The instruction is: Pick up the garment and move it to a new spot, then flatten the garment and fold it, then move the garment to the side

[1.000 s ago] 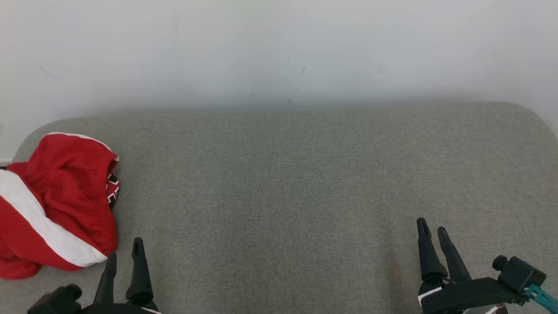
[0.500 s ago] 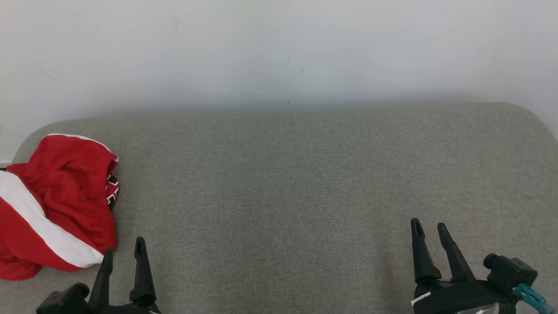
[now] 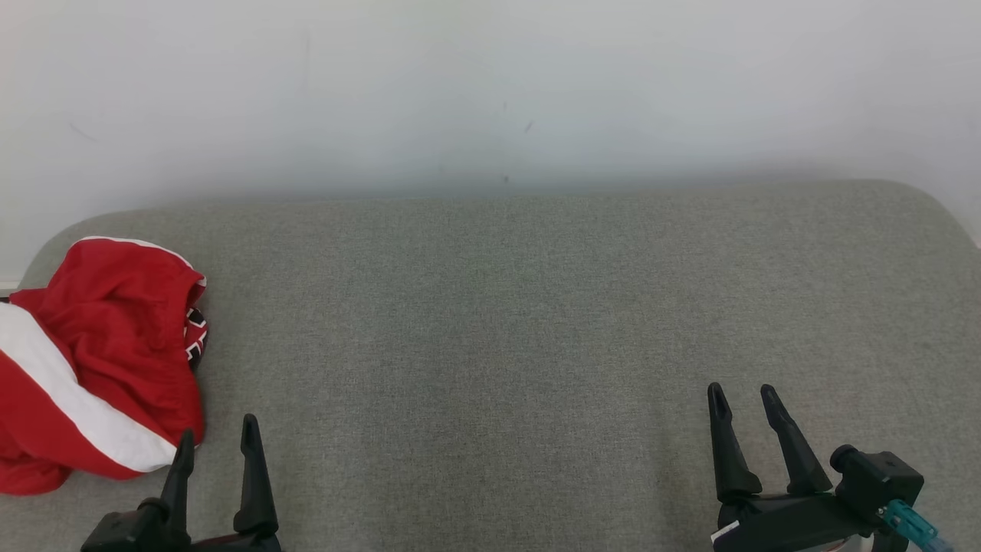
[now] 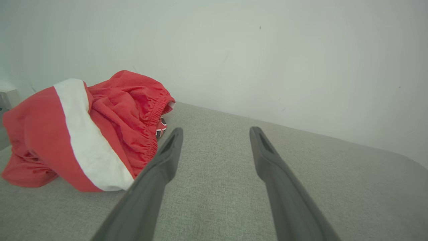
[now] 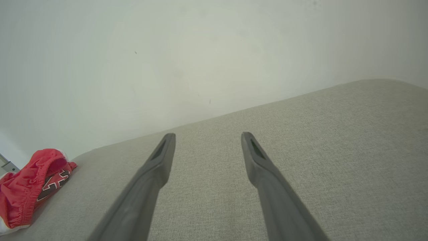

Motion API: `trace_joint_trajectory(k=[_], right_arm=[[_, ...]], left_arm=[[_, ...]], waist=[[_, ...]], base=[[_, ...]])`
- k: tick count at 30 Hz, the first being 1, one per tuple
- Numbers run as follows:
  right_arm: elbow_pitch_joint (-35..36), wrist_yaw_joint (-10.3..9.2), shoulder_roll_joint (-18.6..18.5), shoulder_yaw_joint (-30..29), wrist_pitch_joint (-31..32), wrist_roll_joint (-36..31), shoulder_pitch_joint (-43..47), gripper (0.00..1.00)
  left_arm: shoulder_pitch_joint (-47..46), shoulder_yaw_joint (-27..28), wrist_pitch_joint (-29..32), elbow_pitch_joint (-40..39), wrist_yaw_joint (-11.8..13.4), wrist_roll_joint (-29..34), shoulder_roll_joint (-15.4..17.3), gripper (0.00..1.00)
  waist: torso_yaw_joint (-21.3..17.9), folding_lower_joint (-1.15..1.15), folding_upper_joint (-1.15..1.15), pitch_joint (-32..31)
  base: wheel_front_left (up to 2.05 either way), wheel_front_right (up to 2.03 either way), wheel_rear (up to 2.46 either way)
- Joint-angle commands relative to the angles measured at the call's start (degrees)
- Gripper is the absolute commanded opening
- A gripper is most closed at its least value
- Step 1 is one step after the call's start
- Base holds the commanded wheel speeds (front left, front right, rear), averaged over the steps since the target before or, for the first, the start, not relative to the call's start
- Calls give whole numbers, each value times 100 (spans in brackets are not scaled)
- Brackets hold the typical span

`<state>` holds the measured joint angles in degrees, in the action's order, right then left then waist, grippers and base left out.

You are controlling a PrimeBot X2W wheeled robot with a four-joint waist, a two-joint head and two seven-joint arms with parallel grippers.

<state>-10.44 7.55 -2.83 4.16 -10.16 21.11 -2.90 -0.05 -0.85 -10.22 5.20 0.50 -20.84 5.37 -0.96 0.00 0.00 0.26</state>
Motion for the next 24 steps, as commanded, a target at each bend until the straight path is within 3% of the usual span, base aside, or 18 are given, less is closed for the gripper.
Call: trace_joint_trajectory(k=[1, 24], right_arm=[[61, -8, -5, 27, -70, -168, 17, 100], [136, -10, -8, 159, -341, -1290, 65, 100]], left_arm=[[35, -8, -53, -80, 13, 165, 36, 100], [152, -74, -336, -262, -64, 1237, 107, 100]], waist=[[-4, 0, 0, 0], [-12, 0, 0, 3]], base=[[0, 0, 0], [0, 0, 0]])
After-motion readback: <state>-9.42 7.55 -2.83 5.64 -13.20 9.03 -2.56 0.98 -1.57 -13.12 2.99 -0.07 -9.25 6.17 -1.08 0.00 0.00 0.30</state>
